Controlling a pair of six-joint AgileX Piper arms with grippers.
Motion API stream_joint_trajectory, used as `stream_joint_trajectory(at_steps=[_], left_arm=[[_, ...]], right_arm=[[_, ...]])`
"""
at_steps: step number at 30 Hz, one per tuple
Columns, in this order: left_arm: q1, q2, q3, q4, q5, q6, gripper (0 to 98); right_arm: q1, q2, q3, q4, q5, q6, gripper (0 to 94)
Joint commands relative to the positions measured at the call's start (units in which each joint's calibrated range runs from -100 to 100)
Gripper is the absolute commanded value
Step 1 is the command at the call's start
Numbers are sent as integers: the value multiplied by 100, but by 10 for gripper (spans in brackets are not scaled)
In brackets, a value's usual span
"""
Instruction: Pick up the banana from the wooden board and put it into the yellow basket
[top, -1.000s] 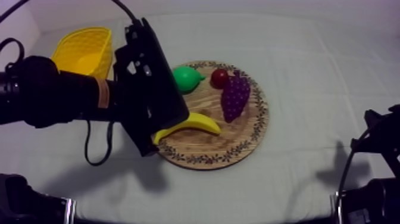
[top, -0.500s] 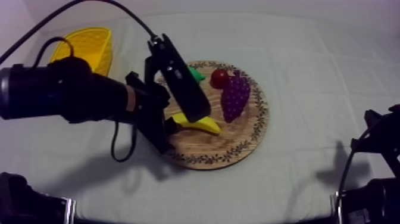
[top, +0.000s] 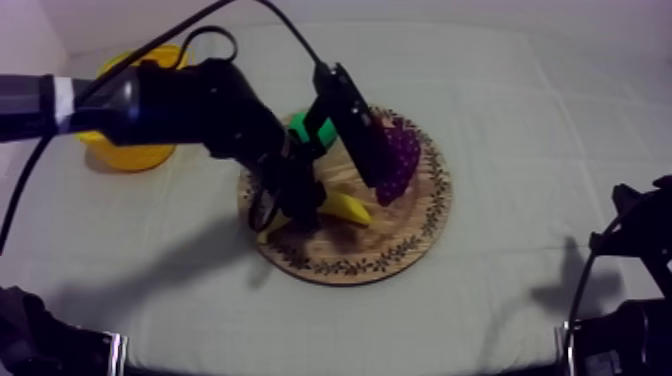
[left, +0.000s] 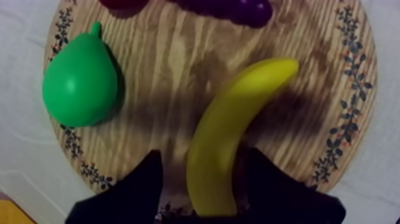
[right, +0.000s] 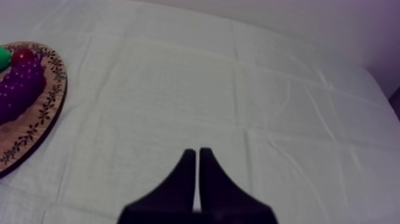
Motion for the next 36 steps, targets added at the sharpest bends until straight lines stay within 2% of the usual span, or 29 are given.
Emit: stream_joint_trajectory(at_steps=[1,14,20,25,29,36], left_arm=[[12,183,-233,-7,313,-29,519],[75,593,-440,-24,821,91,493],[104,816,-710,-109,1158,222,433],[201,977,-828,-394,1254,703,266],[300,1043,-881,-598,1361,1080,171],[364,857,-1169,-757,2140,1224,121]], right_arm=[[1,-2,2,1,0,1,3],[1,-2,2,1,0,2,3],[1,-2,2,1,0,2,3],[1,-2,2,1,0,2,3],[1,-2,2,1,0,2,3],[1,-2,2,1,0,1,3]])
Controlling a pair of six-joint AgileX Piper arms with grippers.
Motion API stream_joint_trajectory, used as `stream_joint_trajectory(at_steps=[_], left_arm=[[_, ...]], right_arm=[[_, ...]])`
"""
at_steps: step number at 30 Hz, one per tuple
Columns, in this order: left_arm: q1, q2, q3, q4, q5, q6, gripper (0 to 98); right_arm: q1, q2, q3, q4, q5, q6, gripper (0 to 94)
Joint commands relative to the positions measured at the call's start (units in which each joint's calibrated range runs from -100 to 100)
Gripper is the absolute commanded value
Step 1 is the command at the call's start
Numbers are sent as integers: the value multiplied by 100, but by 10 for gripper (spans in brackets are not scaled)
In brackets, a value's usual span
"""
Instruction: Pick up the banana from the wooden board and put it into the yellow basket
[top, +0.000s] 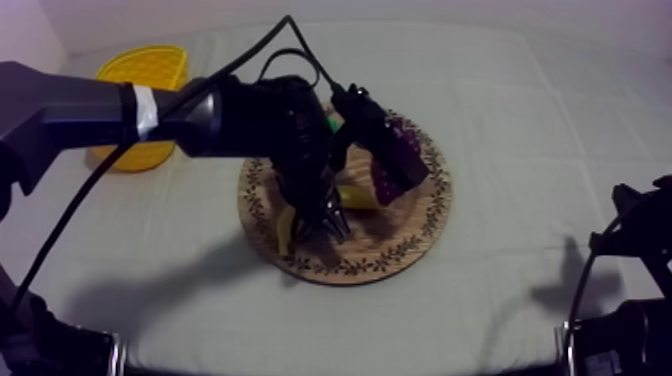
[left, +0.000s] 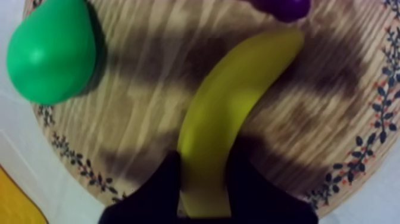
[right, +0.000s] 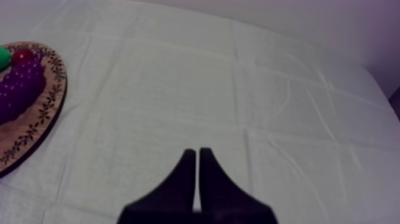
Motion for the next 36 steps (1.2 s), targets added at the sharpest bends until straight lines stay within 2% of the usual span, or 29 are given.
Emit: stream_joint_trajectory(at_steps=[1,4,9,13,17,23,36], left_arm=[[7,-175,-70,-66,414,19,119],[-21,-556,-164,-209,830,39,115],[-192,-1415,-453,-570,1263,8,116],[-565,-1895,-938,-828,1576,-189,116],[-1116,-2107,-1367,-962,1765,-399,114],[-1932,-2138,-1738,-1003,1595,-493,113],[-3104,-1622,-1351,-808,620,-238,110]], right_arm=[[1,-2,2,1,0,-1,3],[1,-2,2,1,0,-1,3],[1,-2,2,1,0,-1,3],[1,-2,2,1,0,-1,3],[1,-2,2,1,0,-1,3],[1,-2,2,1,0,-1,3],[1,-2,2,1,0,-1,3]])
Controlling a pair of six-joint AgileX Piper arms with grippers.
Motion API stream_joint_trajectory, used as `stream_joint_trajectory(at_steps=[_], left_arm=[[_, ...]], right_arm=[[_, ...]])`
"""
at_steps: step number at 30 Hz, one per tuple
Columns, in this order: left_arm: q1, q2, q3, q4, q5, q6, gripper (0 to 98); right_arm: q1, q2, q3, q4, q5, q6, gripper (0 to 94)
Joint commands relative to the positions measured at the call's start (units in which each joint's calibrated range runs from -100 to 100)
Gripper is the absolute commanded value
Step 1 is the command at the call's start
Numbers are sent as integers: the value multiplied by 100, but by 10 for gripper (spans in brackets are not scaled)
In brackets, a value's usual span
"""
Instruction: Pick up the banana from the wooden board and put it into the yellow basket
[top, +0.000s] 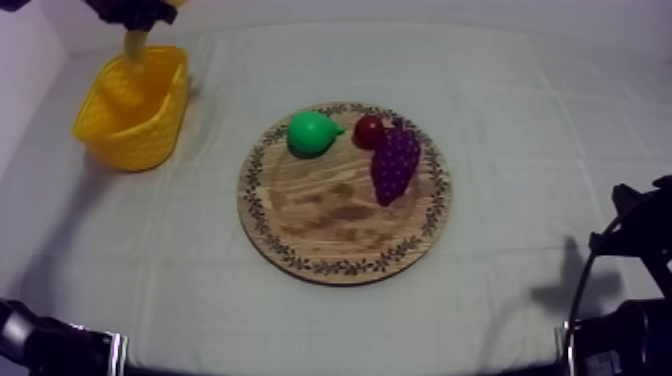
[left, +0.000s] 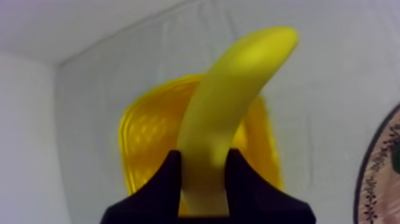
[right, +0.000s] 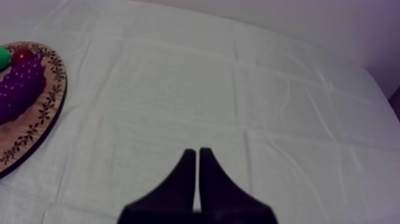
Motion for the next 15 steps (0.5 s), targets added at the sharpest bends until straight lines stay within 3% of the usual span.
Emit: stream_joint_trajectory(at_steps=[1,15], left_arm=[[-217,59,135,21,-143,59,110],[-560,747,977,175,-994,475,108]], right_arm=[[1,-2,2,1,11,-3,3],[1,-2,2,1,11,-3,3]])
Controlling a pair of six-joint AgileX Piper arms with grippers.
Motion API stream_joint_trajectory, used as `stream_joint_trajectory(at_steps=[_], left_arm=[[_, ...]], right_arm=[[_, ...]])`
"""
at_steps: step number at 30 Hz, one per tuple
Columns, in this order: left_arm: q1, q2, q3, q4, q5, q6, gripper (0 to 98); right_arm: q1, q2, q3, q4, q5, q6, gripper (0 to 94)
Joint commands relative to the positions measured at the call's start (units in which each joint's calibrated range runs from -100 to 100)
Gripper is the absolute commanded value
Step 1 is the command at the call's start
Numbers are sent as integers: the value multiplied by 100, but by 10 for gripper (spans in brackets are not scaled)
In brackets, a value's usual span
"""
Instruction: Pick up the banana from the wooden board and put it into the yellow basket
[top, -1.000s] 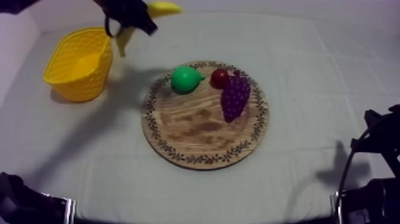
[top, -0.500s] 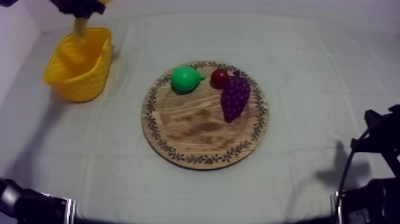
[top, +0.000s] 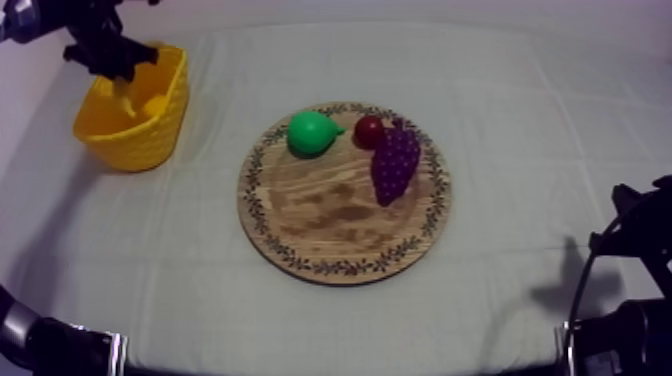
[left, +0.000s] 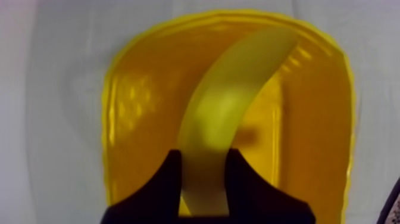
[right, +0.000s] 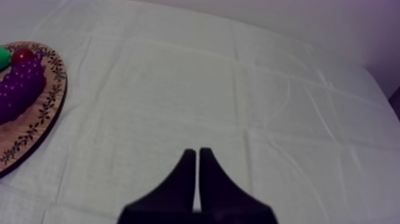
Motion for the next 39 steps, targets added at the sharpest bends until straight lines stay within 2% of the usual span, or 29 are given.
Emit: stream_joint_trajectory(at_steps=[1,9,15,19,23,34,37,39], left_arm=[[-13,56,128,2,-95,81,108],[-118,302,469,51,-566,309,104],[-212,433,657,194,-1059,285,134],[-263,445,826,368,-1414,53,203],[-321,405,935,623,-1700,-351,286],[-416,-102,1205,1270,-1946,-1288,458],[-397,-306,1351,1419,-2028,-1455,444],[-361,-507,1521,1481,-2148,-1488,378]], right_arm=[[1,-2,2,1,2,0,3],[1,-2,2,1,2,0,3],[1,-2,2,1,2,0,3],[1,-2,2,1,2,0,3],[1,-2,2,1,2,0,3],[1,-2,2,1,2,0,3],[1,-2,2,1,2,0,3],[1,-2,2,1,2,0,3]])
